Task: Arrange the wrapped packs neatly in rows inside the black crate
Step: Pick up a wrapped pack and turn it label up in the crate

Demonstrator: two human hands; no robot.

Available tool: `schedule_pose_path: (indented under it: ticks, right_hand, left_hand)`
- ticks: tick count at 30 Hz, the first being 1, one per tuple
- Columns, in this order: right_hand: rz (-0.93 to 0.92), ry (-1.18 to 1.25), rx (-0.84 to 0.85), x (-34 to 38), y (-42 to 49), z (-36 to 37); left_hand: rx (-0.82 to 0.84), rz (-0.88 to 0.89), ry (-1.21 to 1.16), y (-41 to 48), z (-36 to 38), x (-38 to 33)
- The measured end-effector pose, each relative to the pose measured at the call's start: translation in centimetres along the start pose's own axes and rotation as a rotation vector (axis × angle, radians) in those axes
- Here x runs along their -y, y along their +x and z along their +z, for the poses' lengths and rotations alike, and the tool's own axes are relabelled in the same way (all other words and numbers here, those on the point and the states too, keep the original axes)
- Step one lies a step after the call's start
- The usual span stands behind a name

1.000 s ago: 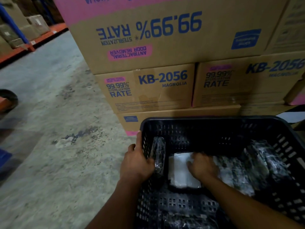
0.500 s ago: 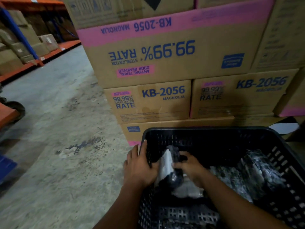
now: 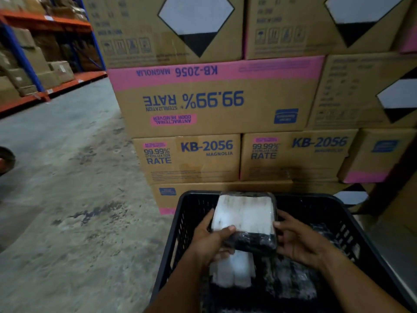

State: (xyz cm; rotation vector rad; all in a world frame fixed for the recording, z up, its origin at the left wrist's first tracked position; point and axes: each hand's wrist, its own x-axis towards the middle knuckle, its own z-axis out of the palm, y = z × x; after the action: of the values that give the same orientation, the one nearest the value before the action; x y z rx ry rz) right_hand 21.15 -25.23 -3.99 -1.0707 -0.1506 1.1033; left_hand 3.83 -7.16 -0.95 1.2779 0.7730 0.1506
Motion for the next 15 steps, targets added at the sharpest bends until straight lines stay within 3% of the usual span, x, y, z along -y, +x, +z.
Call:
schedule_pose_path:
  ticks: [5,10,13,15]
  right_hand:
    - [-0.073,-0.115,-0.189,1.0,0.8,1.3]
    - [-0.087,-0.355,0.01,0.9,1.6,2.7]
    - [-0.137,-0.299,-0.107,-0.9,2.1,2.7]
    - [-0.176,-0.276,-0.242,-2.7,2.7,2.3]
  left_hand:
    - [0.022,0.043,0.102,0.2,-2.5,-2.2]
    - [0.066,0.051,0.255,-0.1,-3.1,-3.4]
    - [-0.176,0.253,0.313,-0.1,-2.8,-3.4]
    - [-0.468,0.404,0.58,0.0,-3.5,-3.3]
